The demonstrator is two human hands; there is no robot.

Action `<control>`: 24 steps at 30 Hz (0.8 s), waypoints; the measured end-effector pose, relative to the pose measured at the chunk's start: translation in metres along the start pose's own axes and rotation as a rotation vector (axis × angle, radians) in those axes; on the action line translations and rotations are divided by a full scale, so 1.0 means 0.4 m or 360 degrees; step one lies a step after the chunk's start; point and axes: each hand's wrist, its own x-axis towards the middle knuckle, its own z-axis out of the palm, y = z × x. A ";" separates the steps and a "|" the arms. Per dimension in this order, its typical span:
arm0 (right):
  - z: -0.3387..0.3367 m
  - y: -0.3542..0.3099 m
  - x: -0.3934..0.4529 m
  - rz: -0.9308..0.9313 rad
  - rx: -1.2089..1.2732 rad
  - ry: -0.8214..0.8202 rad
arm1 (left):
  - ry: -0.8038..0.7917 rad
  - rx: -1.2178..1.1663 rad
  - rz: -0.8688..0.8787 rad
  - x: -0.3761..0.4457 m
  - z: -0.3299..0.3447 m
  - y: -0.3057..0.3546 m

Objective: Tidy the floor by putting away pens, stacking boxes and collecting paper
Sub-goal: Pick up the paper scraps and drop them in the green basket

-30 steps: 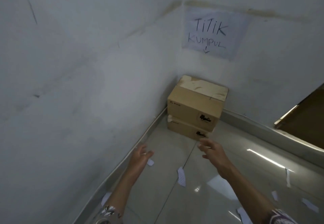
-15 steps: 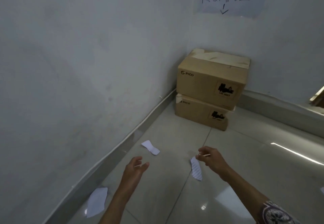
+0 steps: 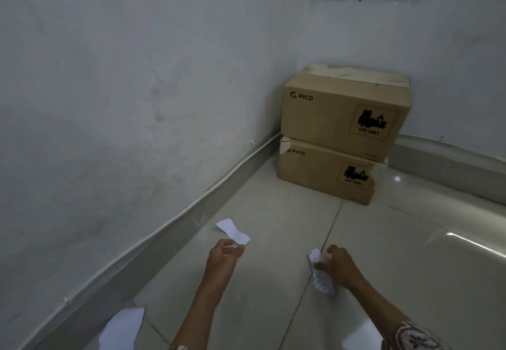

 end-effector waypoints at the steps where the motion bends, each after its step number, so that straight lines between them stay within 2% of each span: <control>1: 0.017 0.001 0.000 0.0015 -0.0100 0.0008 | -0.0009 -0.0006 -0.0001 -0.002 0.005 -0.004; 5: 0.074 -0.008 -0.004 0.0035 -0.0279 0.0110 | -0.0025 0.0012 -0.0023 -0.002 0.006 -0.028; 10: 0.084 -0.004 0.024 0.0073 0.0172 0.0249 | 0.0017 0.0032 -0.0043 0.011 -0.015 -0.057; 14: 0.077 -0.016 0.020 0.0016 0.0268 0.0321 | 0.0033 0.0035 -0.0067 0.014 -0.026 -0.075; 16: 0.083 -0.055 0.006 -0.0137 0.0359 0.0213 | 0.0021 0.0008 -0.0066 0.014 -0.023 -0.080; 20: 0.113 -0.188 -0.035 -0.0579 0.0577 -0.0312 | -0.0010 -0.0093 -0.0043 0.018 -0.007 -0.077; 24: 0.164 -0.314 -0.077 -0.0872 0.0571 -0.0595 | 0.0020 -0.0226 0.0175 0.012 -0.011 -0.071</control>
